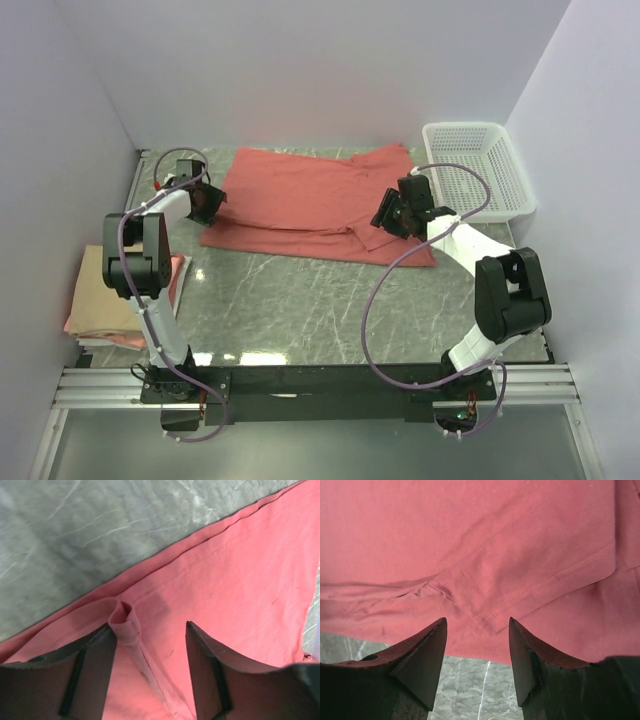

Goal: Fold and stack the t-shirts
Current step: Fold the tshirt

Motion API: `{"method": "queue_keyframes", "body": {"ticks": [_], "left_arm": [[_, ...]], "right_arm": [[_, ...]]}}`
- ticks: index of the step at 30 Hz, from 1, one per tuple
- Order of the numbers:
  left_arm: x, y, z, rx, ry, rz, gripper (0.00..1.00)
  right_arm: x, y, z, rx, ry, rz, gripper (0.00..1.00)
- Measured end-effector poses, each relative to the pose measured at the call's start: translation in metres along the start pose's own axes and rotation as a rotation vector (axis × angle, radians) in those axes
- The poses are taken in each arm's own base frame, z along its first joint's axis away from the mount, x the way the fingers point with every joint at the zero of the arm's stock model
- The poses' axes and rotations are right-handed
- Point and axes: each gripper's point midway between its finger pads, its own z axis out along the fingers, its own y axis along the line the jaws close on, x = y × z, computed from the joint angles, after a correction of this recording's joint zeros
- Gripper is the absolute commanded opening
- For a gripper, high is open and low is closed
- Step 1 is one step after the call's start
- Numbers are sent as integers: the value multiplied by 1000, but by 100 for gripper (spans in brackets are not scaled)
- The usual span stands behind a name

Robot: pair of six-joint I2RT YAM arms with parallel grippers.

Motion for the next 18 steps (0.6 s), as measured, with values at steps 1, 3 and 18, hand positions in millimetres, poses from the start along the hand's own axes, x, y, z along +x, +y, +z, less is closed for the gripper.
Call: {"method": "queue_keyframes", "body": {"ticks": [1, 3, 18], "left_arm": [[0, -2, 2, 2, 3, 0, 58], [1, -3, 8, 2, 10, 0, 57], [-4, -26, 15, 66, 15, -2, 62]], "right_arm": [[1, 1, 0, -1, 2, -9, 59], [4, 2, 0, 1, 3, -26, 59], [32, -34, 28, 177, 59, -93, 59]]}}
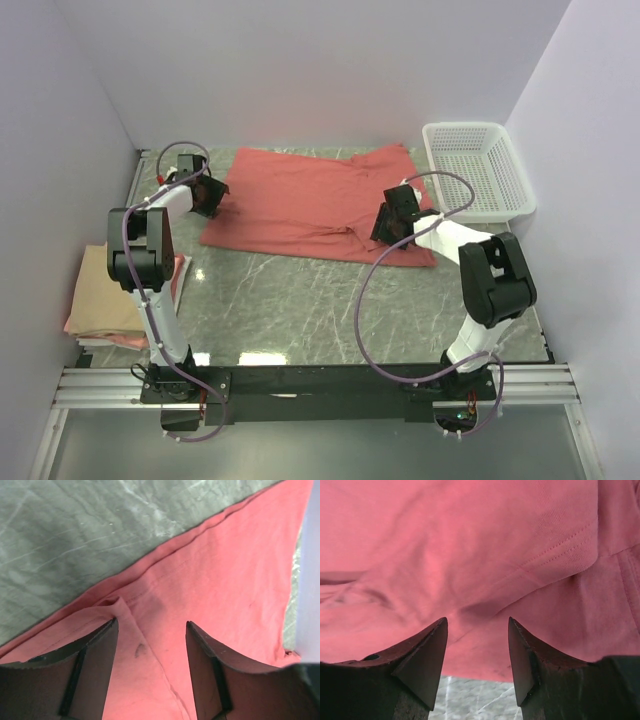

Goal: Fold and stack the t-shirts
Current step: Fold the tshirt

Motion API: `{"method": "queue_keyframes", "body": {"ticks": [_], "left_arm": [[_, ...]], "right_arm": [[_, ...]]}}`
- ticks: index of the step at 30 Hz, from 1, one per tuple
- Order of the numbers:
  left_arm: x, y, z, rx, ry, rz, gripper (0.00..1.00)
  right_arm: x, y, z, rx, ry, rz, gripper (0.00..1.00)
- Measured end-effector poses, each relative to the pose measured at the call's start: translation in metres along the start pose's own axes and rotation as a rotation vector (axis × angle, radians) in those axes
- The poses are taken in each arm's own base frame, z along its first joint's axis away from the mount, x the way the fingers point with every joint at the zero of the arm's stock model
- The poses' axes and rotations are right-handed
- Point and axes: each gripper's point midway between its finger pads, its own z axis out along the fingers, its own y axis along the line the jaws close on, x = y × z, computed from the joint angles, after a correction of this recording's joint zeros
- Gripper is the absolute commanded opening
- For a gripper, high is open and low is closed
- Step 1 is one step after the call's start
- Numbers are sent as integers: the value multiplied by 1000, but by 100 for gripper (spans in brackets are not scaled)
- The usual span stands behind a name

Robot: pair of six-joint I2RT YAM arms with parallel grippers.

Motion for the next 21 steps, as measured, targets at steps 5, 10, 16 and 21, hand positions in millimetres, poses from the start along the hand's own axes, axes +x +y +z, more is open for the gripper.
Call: {"method": "queue_keyframes", "body": {"ticks": [5, 10, 16, 21], "left_arm": [[5, 0, -2, 31, 16, -1, 62], [10, 1, -11, 54, 33, -1, 62], [13, 0, -26, 92, 36, 0, 62], [17, 4, -36, 106, 38, 1, 61]], "right_arm": [[12, -7, 12, 34, 33, -9, 58], [9, -6, 14, 37, 22, -5, 54], [7, -7, 18, 50, 13, -2, 37], [0, -4, 24, 57, 5, 3, 23]]}}
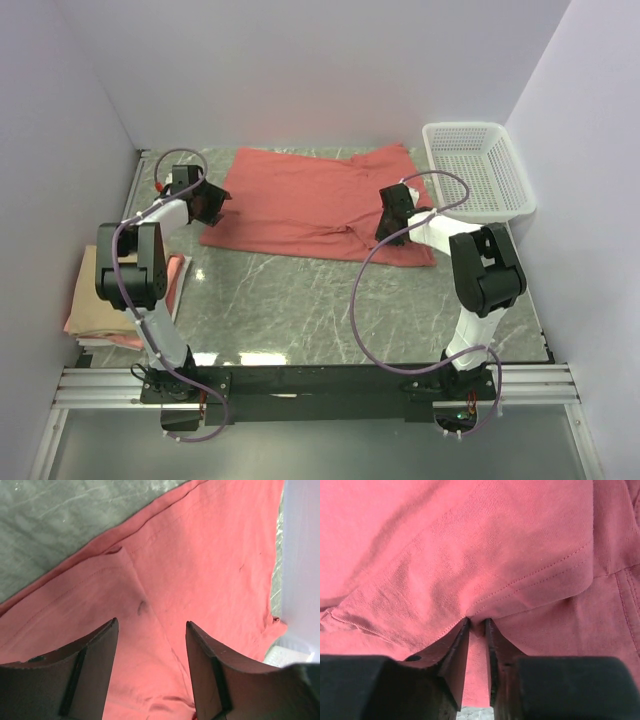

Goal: Fold and stack the t-shirts
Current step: Fold the tshirt

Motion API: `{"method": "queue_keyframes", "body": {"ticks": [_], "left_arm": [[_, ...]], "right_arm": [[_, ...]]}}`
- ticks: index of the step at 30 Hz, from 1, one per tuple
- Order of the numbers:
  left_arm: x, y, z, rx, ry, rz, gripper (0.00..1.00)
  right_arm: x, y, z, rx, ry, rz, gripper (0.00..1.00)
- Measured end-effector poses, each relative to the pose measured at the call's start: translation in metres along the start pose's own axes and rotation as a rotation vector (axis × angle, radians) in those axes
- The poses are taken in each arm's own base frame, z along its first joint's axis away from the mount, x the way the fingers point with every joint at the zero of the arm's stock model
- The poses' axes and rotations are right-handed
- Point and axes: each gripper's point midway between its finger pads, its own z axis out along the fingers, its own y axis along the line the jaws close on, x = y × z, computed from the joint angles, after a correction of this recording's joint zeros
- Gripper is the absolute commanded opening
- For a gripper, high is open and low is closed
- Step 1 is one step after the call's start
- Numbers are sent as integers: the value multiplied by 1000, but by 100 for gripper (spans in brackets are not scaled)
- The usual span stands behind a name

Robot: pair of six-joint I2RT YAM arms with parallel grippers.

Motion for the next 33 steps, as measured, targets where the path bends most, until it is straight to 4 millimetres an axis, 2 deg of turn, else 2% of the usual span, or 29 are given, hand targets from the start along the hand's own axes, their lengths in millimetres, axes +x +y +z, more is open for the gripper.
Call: {"method": "queue_keyframes", "body": {"ticks": [2, 5, 10, 15, 23, 29, 33], "left_arm": [[1, 2, -2, 2, 2, 0, 61], [4, 5, -8, 6, 1, 1, 61], [12, 5, -16, 20, 5, 14, 61], [30, 12, -20, 17, 29, 34, 61], [40, 20, -19, 2, 46, 43, 61], [50, 19, -24, 10, 58, 59, 61], [61, 19, -28, 18, 72, 78, 60]], "right_arm": [[-1, 0, 0, 2, -2, 0, 15], [-2, 0, -1, 7, -2, 0, 14], [-10, 2, -4, 10, -15, -1, 25], [-13, 2, -5, 20, -23, -6, 25], [-29, 11, -7, 9, -43, -11, 1], [-42, 20, -7, 4, -51, -17, 0], [-63, 34, -3, -7, -76, -27, 0]]}}
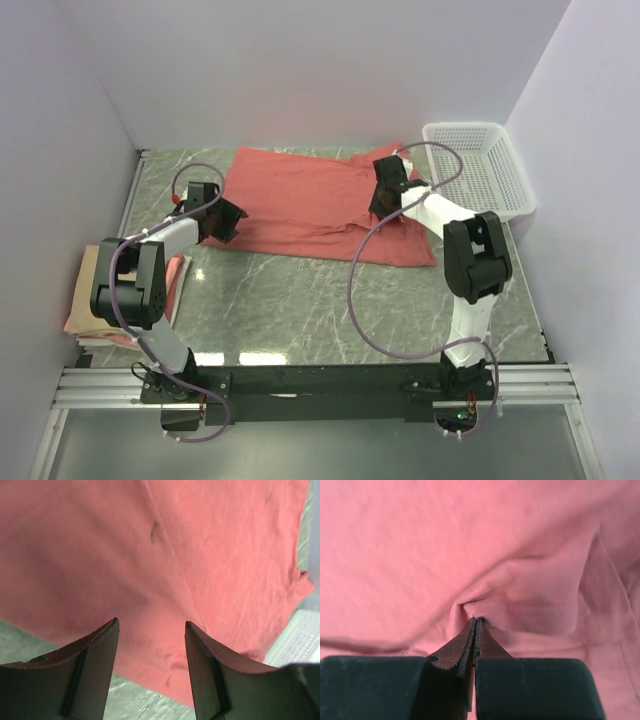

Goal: Fold and stack the t-shirts
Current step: Fold the tshirt

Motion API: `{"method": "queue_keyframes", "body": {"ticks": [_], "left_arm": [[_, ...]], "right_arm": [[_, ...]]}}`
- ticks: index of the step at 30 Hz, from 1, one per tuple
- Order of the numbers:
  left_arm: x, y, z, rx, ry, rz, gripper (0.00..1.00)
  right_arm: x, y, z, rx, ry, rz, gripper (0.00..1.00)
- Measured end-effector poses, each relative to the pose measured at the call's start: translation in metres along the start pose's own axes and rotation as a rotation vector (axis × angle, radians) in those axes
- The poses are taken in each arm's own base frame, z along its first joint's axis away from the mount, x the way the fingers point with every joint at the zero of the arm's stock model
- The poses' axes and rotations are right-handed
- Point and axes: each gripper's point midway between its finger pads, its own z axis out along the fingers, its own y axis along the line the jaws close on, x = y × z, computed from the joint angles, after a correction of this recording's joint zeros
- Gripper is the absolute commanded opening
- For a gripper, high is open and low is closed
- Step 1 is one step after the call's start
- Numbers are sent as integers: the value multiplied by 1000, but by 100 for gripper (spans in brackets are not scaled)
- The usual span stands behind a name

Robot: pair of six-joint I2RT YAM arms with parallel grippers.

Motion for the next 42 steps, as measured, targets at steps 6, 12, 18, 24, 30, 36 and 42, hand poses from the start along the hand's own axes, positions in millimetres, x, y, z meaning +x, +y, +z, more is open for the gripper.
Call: {"method": "queue_keyframes", "body": {"ticks": [6, 12, 18, 24, 30, 36, 42], "left_arm": [[11, 2, -8, 7, 11, 19, 60], [18, -6, -18, 33, 17, 58, 61], [27, -11, -21, 46, 29, 84, 61], [28, -12, -21, 48, 31, 87, 61], [28, -12, -22, 48, 31, 87, 61], [28, -14, -23, 53, 29, 87, 61], [27, -15, -23, 58, 27, 87, 61]], "right_arm": [[-31, 21, 22, -6, -31, -18, 0], [-42, 34, 43, -17, -39, -36, 30], [-46, 33, 48, -13, -42, -70, 67], [-57, 27, 27, -11, -79, -79, 71], [-63, 11, -26, -18, -145, -53, 43], [-28, -10, -29, 9, -92, -48, 31], [11, -26, 3, 69, 17, -77, 31]]}}
